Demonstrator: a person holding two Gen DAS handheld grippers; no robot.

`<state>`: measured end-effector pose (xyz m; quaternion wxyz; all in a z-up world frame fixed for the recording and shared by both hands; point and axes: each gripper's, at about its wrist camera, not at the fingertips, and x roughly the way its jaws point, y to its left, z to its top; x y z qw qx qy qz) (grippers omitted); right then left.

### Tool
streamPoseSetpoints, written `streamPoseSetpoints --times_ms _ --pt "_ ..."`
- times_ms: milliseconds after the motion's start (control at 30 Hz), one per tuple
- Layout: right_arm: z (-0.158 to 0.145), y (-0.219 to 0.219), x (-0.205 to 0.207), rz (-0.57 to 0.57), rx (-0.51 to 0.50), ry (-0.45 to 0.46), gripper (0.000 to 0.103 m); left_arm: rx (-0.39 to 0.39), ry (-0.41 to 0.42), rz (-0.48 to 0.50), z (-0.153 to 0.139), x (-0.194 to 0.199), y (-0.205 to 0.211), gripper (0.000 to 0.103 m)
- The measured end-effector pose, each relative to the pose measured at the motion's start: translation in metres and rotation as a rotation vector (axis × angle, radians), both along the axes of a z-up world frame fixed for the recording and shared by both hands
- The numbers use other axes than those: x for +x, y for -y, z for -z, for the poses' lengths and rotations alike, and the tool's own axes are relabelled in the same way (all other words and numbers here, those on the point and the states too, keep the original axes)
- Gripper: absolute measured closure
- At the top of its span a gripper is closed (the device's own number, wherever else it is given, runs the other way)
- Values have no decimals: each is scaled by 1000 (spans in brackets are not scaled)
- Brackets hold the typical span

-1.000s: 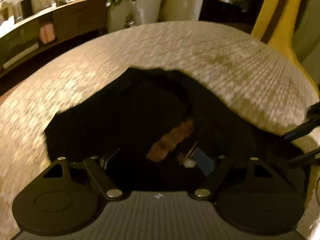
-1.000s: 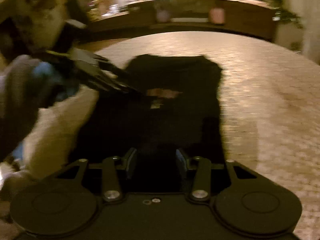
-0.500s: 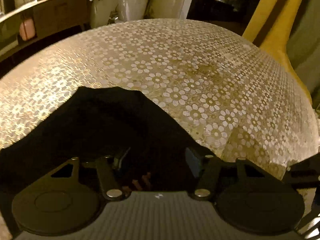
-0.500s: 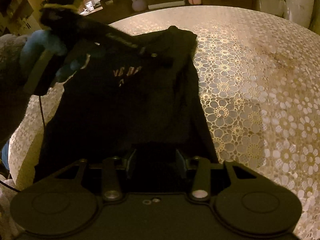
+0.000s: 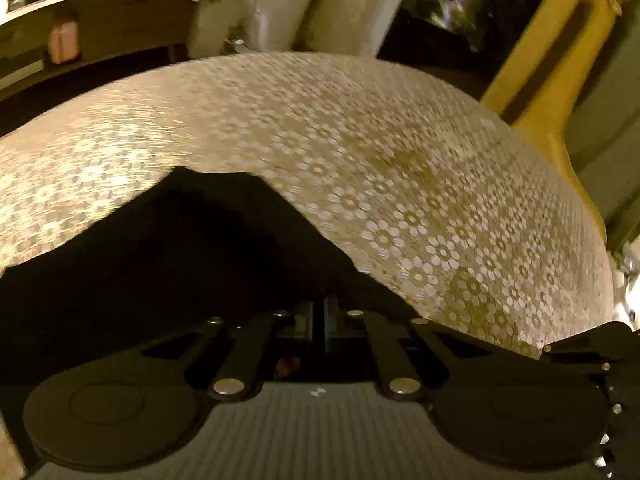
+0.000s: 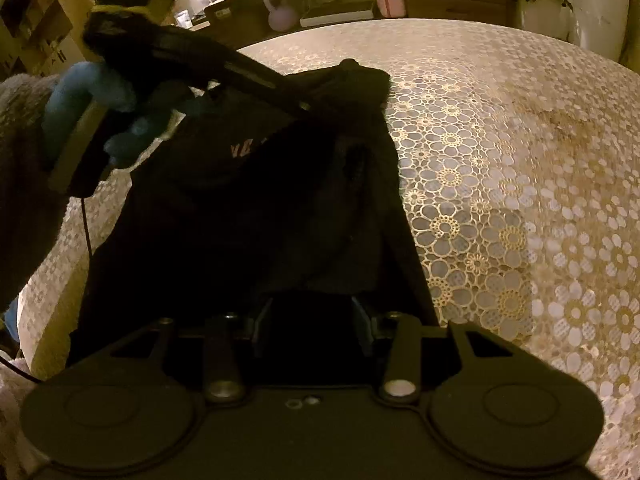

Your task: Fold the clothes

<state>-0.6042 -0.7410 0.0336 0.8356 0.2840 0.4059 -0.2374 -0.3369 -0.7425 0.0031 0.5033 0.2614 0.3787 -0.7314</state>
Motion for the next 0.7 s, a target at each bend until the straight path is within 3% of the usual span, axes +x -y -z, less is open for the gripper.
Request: streamPoseSetpoints --times_ms 200,233,367,433,533,700 --pt "-1 -1 4 -16 -26 -24 0 12 -18 -70 1 42 -25 100" --pt "-2 -5 7 -32 -65 -47 0 17 -20 -79 3 46 -28 100" --pt "-13 -23 28 -105 -380 -135 0 40 -28 -92 10 58 -34 100" --pt "-14 -20 40 -105 -476 -154 0 52 -29 -93 14 61 -37 100" --pt "-11 -2 55 -105 -434 -110 0 63 -25 -90 19 60 -38 100" --pt "1 19 83 -108 -460 -115 0 66 -20 -80 22 57 -36 100"
